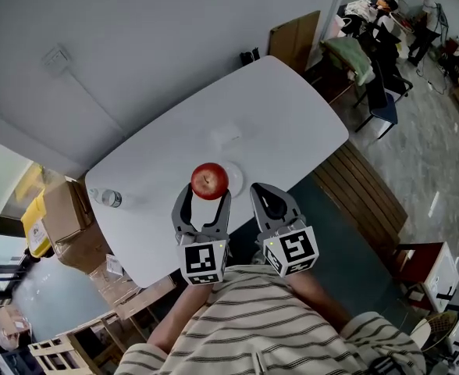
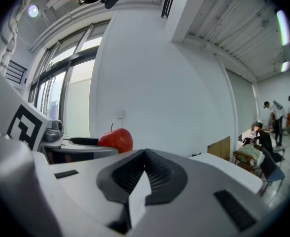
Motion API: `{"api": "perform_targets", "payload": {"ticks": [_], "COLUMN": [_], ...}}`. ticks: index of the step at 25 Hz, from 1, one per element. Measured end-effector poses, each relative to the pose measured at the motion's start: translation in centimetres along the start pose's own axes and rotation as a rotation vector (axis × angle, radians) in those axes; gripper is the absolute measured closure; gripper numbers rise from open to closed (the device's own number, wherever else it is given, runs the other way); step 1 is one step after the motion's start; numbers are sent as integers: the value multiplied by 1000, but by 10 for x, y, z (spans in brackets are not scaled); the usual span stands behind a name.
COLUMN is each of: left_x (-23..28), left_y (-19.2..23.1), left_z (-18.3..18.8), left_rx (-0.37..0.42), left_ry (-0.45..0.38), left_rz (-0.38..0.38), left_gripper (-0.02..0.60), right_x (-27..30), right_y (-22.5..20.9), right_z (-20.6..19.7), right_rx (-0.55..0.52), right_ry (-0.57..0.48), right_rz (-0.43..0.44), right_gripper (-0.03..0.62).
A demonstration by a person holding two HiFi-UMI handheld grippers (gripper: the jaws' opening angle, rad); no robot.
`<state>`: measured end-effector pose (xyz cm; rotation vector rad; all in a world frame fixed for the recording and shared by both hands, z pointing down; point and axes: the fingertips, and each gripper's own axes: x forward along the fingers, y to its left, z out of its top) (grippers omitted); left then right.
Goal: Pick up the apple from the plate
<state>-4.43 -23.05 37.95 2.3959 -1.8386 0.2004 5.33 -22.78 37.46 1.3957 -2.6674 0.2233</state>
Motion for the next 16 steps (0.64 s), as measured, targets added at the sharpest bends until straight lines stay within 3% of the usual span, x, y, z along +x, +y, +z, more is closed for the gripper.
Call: {"api": "perform_targets", "payload": {"ticks": [16], "left_x": [-12], "left_y": [1], "left_z": [9], "left_rx": [-17], "left_ry": [-25], "left_rz": [11], "left_gripper": [250], "right_x": [-7], "right_y": [10], "right_z": [11], "right_rx": [-24], "right_ry": [-29], "right_rz": [18], "right_gripper": [582]}}
